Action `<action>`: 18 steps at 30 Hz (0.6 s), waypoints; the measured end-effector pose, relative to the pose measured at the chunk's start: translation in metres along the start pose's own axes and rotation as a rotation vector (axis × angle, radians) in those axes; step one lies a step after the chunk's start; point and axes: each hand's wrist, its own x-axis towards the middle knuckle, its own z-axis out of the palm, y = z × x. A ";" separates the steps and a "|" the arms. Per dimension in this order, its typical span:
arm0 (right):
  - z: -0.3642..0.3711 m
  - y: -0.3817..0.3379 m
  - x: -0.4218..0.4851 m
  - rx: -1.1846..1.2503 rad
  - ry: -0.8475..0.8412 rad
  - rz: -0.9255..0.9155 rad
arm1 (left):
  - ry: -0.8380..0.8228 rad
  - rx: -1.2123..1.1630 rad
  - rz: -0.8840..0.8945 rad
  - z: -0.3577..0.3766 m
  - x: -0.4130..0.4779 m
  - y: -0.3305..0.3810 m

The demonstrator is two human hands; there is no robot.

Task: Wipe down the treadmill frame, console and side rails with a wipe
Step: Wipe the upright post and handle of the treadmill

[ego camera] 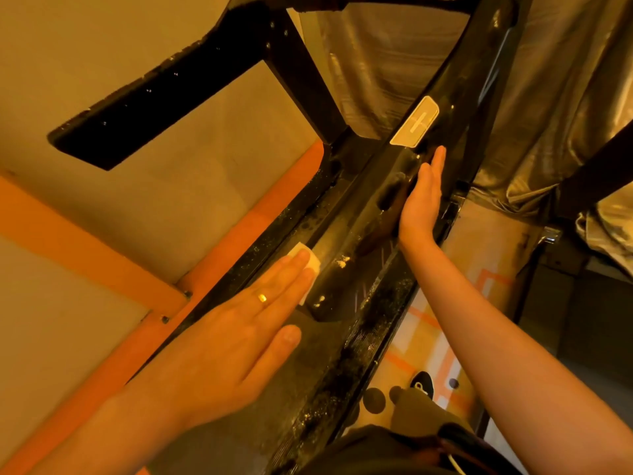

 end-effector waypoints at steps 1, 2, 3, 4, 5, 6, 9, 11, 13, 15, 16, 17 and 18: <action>0.000 0.000 -0.001 0.001 0.002 0.001 | -0.003 -0.002 -0.003 0.000 0.003 0.001; 0.000 -0.001 -0.001 0.000 0.004 0.004 | -0.007 -0.003 -0.004 -0.001 0.012 0.001; 0.000 -0.001 -0.001 -0.002 0.005 0.009 | -0.010 -0.009 -0.007 -0.002 0.023 0.003; 0.000 -0.002 -0.002 -0.003 0.003 0.013 | -0.010 -0.020 -0.014 -0.002 0.034 0.004; 0.001 -0.002 -0.002 -0.003 0.003 0.015 | -0.009 -0.030 -0.022 -0.003 0.043 0.005; 0.000 -0.003 -0.002 -0.002 0.004 0.014 | -0.008 -0.029 -0.024 -0.002 0.049 0.005; -0.001 -0.003 -0.002 -0.015 0.000 0.010 | -0.001 0.030 -0.025 0.002 0.034 0.008; -0.001 -0.003 -0.001 -0.030 -0.006 0.009 | 0.027 0.045 -0.029 0.005 0.016 0.009; -0.001 -0.004 -0.001 -0.037 -0.008 0.016 | 0.048 0.024 -0.021 0.005 0.013 0.006; -0.001 -0.006 -0.002 -0.034 -0.005 0.020 | 0.034 -0.021 -0.022 0.002 0.028 0.003; -0.002 -0.006 -0.002 -0.033 -0.001 0.020 | 0.039 -0.042 -0.023 0.001 0.040 0.001; -0.002 -0.007 -0.002 -0.036 -0.002 0.020 | 0.052 -0.059 -0.020 -0.001 0.054 -0.001; -0.002 -0.008 -0.002 -0.042 -0.004 0.024 | 0.066 -0.071 -0.012 -0.001 0.069 -0.003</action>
